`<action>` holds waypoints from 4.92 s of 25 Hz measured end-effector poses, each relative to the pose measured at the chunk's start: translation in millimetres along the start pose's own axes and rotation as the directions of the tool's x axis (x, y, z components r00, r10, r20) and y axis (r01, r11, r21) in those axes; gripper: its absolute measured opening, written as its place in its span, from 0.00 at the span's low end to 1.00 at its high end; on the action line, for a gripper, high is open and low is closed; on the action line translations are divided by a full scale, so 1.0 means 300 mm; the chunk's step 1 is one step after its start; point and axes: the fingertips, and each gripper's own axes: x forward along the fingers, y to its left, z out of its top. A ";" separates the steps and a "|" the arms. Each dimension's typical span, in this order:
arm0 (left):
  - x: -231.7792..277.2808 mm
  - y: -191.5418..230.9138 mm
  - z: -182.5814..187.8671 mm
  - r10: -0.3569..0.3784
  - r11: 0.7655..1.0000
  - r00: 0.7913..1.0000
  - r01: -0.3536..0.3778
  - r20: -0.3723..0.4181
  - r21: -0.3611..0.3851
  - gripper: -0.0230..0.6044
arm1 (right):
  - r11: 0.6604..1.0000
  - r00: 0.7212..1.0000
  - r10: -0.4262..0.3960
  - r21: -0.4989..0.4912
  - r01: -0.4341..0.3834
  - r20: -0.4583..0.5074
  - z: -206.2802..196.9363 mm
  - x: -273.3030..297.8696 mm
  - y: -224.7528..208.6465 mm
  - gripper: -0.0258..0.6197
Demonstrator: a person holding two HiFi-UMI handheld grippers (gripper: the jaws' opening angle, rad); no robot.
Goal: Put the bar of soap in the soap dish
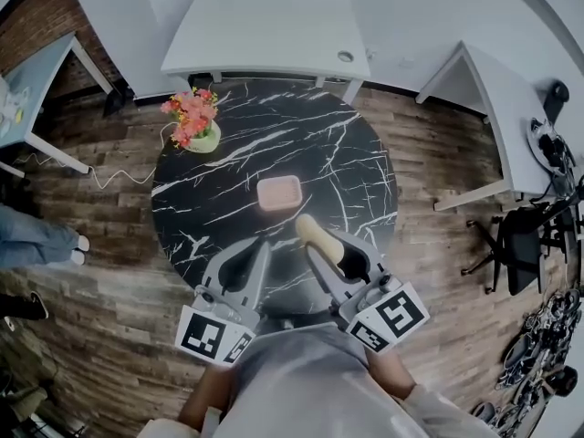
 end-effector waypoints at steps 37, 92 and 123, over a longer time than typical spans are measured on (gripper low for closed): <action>0.145 0.081 -0.079 0.114 0.992 0.992 -0.116 -0.050 -0.056 0.04 | 0.991 0.981 0.130 -0.022 -0.134 -0.144 -0.091 0.230 -0.169 0.22; 0.178 0.210 -0.193 0.158 0.978 0.978 -0.174 -0.138 -0.113 0.04 | 0.986 0.863 0.132 -0.027 -0.166 -0.488 -0.648 0.556 -0.333 0.22; 0.178 0.236 -0.217 0.164 0.974 0.975 -0.184 -0.152 -0.130 0.04 | 0.992 0.816 0.117 0.035 -0.118 -0.566 -0.774 0.627 -0.363 0.22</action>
